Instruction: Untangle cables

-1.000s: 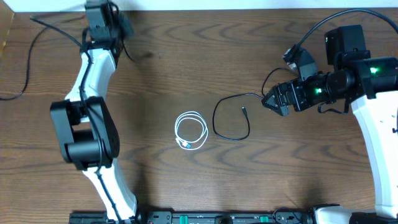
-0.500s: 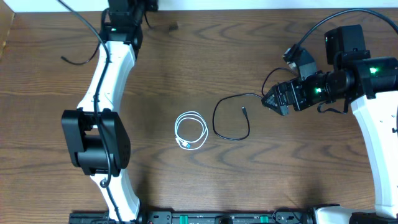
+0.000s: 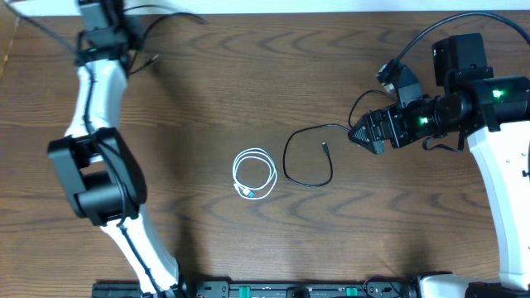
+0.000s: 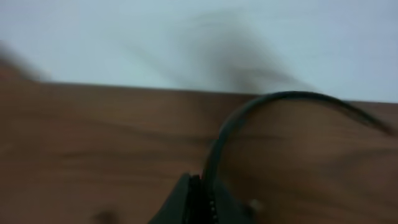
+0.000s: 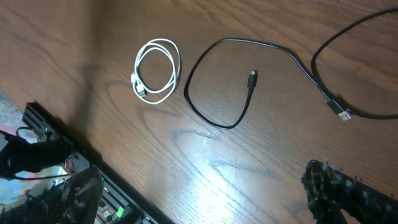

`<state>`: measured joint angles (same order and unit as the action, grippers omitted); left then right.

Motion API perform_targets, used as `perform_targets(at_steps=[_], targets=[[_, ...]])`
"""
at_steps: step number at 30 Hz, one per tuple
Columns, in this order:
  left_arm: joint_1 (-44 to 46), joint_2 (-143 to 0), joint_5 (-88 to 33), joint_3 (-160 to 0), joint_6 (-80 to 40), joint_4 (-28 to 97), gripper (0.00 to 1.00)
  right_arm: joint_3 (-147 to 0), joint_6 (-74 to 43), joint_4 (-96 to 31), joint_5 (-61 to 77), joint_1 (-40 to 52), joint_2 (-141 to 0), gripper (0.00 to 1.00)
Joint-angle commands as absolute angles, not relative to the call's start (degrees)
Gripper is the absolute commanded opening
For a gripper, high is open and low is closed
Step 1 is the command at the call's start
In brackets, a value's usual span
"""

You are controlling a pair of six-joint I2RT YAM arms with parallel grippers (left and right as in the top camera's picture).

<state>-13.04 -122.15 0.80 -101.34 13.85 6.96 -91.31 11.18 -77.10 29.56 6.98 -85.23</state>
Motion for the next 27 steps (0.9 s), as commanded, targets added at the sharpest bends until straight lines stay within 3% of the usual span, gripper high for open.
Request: perform_targets(at_steps=[1, 2, 12, 18, 20, 22, 23, 27], targets=[[-15.84, -122.26, 12.73, -101.49, 25.10, 7.11, 0.71, -91.09, 11.14, -77.41, 30.41, 6.85, -84.99, 0.99], [-16.40, -122.26, 12.71, -101.49, 25.26, 7.38, 0.95, -91.09, 11.14, -77.38, 30.48, 6.85, -84.99, 0.99], [-16.75, -123.50, 14.02, -101.47, 25.23, 17.26, 0.96, -91.07, 11.16, -77.58, 32.14, 6.96, -84.99, 0.99], [-15.64, -123.74, -4.40, -101.47, 24.99, 28.14, 0.96, -91.07, 11.16, -77.58, 32.14, 6.96, -84.99, 0.99], [-15.00, -124.33, -5.28, -100.90, 24.99, 29.85, 0.90, -91.07, 11.16, -77.62, 32.14, 7.11, -84.99, 0.99], [-14.96, -124.36, -4.67, -99.24, 24.99, 29.65, 0.91, -91.07, 11.16, -77.82, 32.14, 7.49, -84.99, 0.99], [-15.05, -124.36, -4.43, -98.43, 24.99, 29.28, 0.99, -91.07, 11.16, -78.00, 32.14, 7.62, -84.99, 0.99], [-16.60, -124.38, -3.20, -96.38, 23.31, 28.16, 0.99, -91.07, 11.18, -79.07, 32.10, 7.60, -84.99, 0.99]])
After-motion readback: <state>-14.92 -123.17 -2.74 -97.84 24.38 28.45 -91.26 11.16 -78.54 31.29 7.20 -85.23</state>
